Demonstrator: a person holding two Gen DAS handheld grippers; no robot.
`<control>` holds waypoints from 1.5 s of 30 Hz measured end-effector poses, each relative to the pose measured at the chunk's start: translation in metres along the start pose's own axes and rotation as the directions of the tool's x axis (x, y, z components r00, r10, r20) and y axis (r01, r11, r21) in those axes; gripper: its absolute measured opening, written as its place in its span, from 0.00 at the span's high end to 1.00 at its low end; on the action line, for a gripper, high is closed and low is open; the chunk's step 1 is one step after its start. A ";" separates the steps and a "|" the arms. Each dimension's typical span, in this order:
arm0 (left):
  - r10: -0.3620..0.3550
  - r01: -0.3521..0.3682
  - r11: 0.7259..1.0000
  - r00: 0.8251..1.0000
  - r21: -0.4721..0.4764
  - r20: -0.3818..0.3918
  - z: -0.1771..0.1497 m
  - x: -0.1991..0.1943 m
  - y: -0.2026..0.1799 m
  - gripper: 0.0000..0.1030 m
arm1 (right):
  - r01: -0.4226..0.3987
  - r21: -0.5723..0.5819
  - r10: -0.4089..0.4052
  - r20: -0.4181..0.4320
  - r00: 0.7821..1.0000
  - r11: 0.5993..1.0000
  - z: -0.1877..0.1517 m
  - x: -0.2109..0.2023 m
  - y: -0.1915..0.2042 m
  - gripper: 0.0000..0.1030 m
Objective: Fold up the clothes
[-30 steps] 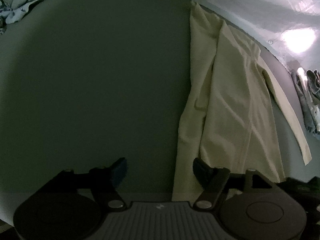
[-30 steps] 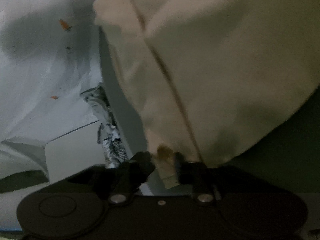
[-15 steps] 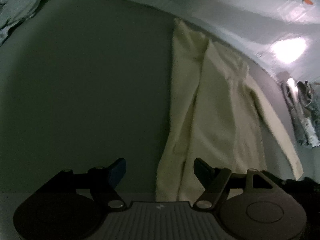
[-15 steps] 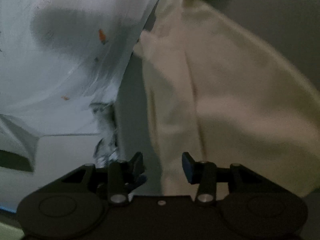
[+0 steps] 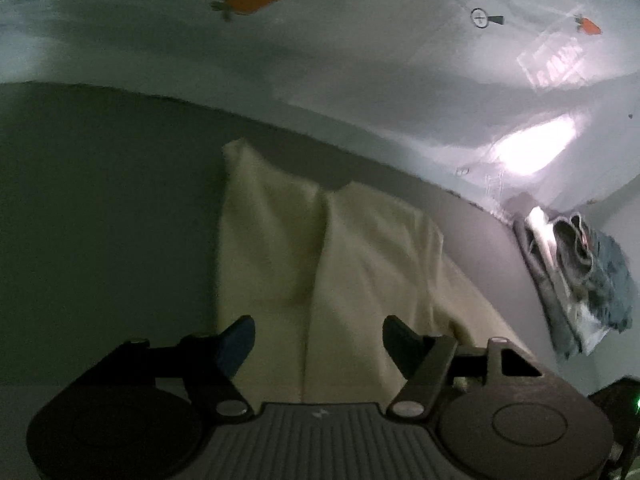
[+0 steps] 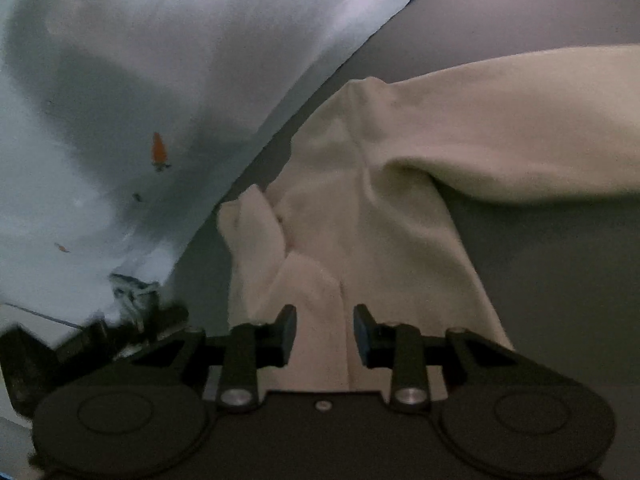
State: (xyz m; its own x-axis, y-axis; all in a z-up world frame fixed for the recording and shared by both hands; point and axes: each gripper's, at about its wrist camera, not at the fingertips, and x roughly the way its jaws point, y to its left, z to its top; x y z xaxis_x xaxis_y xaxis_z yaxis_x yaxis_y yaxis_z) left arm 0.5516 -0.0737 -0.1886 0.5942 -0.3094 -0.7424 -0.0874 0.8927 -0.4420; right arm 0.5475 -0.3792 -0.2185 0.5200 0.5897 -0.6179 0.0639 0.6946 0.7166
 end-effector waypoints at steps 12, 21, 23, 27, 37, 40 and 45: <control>-0.060 0.058 0.995 0.998 -0.076 -0.028 0.028 0.072 0.015 0.98 | 0.023 0.063 -0.021 -0.028 0.999 0.998 0.010 0.021 -0.007 0.98; -0.026 0.023 0.989 1.000 -0.149 -0.015 0.028 0.066 0.019 0.77 | 0.074 0.024 -0.074 -0.001 0.997 0.997 0.007 0.012 -0.007 0.91; 0.016 -0.019 0.993 1.000 -0.115 -0.021 0.012 0.052 0.009 0.54 | 0.074 -0.008 -0.074 0.013 0.997 0.997 0.010 0.000 -0.004 0.75; 0.101 -0.102 0.994 0.994 -0.045 -0.030 -0.020 0.023 -0.012 0.37 | 0.102 -0.085 -0.092 0.115 0.989 0.991 0.008 -0.044 -0.007 0.49; 0.297 -0.287 0.951 0.952 0.113 -0.077 -0.115 -0.034 -0.061 0.21 | 0.436 -0.208 -0.370 0.292 0.882 0.876 -0.019 -0.147 -0.067 0.42; 0.390 -0.374 0.917 0.914 0.140 -0.113 -0.149 -0.031 -0.067 0.20 | 0.497 -0.205 -0.421 0.323 0.847 0.843 -0.023 -0.174 -0.090 0.41; 0.450 -0.442 0.891 0.890 0.100 -0.078 -0.167 -0.028 -0.072 0.09 | 0.528 -0.217 -0.445 0.337 0.830 0.821 -0.030 -0.201 -0.114 0.41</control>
